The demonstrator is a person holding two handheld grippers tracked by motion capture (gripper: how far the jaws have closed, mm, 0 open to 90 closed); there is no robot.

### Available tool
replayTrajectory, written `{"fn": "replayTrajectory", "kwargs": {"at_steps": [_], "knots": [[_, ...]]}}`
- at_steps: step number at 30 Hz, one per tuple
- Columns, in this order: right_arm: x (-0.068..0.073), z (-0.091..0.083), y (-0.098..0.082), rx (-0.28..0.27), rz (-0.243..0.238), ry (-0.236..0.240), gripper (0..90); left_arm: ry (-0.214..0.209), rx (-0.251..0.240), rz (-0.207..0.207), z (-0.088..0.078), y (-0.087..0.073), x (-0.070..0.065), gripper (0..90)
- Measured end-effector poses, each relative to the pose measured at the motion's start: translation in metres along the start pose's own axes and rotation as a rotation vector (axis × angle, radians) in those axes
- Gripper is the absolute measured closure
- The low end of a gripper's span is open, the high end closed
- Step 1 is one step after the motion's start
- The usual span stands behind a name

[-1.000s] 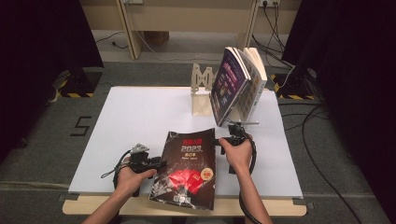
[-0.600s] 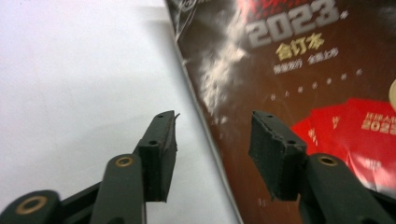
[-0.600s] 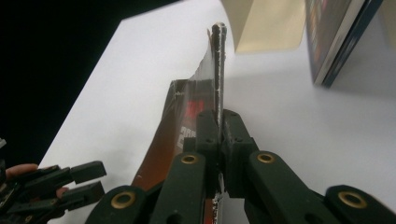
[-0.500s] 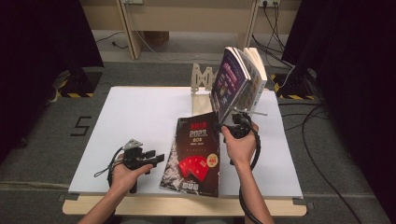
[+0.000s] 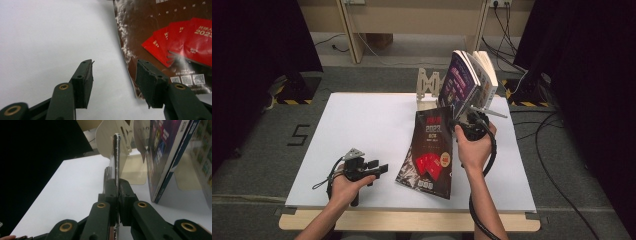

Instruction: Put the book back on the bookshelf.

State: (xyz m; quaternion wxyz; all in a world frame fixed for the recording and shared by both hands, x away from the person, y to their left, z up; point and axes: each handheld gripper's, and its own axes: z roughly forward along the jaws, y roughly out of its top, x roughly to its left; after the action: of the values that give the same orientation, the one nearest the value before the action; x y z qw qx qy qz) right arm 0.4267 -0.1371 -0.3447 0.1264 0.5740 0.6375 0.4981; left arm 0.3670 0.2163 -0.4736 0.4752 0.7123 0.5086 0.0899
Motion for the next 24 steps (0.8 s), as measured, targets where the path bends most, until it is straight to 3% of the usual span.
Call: {"fn": "replayTrajectory", "kwargs": {"at_steps": [24], "knots": [[0.014,0.002,0.017,-0.088,-0.058,-0.041,87.6,0.001,-0.002,0.004,-0.001,0.001,0.001,47.7]]}}
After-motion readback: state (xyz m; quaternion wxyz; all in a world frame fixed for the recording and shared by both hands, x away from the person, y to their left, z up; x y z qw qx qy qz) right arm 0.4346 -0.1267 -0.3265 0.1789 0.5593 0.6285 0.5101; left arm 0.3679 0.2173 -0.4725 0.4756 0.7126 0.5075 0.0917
